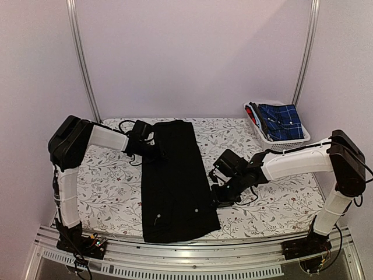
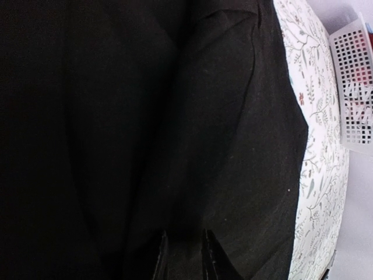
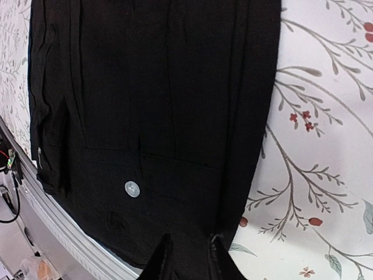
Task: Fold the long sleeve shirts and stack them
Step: Fold the 1/3-folded shirt at the center of the board, then pick up the rectangle-folded shirt from the center of the board, then fold the rectangle-folded shirt at the center of the board.
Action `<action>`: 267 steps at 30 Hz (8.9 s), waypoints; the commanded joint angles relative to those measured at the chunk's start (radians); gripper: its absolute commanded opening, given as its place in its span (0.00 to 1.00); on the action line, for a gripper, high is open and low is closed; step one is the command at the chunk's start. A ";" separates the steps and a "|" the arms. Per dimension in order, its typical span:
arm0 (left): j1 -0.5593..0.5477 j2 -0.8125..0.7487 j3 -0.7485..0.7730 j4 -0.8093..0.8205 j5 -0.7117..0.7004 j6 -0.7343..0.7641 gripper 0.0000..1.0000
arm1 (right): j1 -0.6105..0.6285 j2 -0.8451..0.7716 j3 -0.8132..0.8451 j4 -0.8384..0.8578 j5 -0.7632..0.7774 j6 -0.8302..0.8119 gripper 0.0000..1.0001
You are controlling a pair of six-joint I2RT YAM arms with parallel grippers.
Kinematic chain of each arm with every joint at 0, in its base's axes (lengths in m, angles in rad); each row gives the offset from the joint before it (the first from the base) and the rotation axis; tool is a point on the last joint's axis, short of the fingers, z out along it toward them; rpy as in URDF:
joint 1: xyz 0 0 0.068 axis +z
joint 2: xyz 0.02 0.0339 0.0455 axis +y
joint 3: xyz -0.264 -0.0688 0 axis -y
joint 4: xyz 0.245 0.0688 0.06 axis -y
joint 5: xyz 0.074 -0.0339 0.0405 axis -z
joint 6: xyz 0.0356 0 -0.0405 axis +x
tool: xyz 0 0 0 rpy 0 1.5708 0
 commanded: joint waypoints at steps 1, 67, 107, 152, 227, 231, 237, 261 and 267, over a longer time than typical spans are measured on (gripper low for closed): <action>-0.004 0.029 0.017 -0.026 -0.024 0.017 0.20 | 0.006 -0.047 0.013 0.013 0.048 -0.006 0.28; -0.011 0.575 1.062 -0.248 0.127 0.093 0.38 | -0.345 0.180 0.344 0.232 -0.080 -0.317 0.27; -0.139 -0.876 -0.627 -0.191 -0.127 -0.096 0.68 | -0.206 -0.319 -0.154 0.169 0.123 -0.109 0.91; -0.349 -0.790 -0.821 -0.184 -0.050 -0.217 0.40 | -0.046 -0.081 -0.261 0.325 -0.034 0.154 0.43; -0.455 -0.739 -0.831 -0.195 -0.070 -0.309 0.30 | -0.080 -0.082 -0.229 0.271 -0.042 0.129 0.16; -0.455 -0.733 -0.834 -0.171 -0.047 -0.317 0.22 | -0.080 -0.079 -0.220 0.273 -0.046 0.123 0.13; -0.456 -0.753 -0.821 -0.178 -0.036 -0.319 0.07 | -0.080 -0.086 -0.210 0.277 -0.055 0.113 0.04; -0.335 -0.870 -0.666 -0.292 -0.059 -0.216 0.00 | -0.081 -0.154 -0.094 0.213 0.001 0.063 0.00; -0.180 -0.792 -0.573 -0.242 -0.030 -0.092 0.00 | -0.168 -0.066 0.059 0.257 -0.012 0.038 0.00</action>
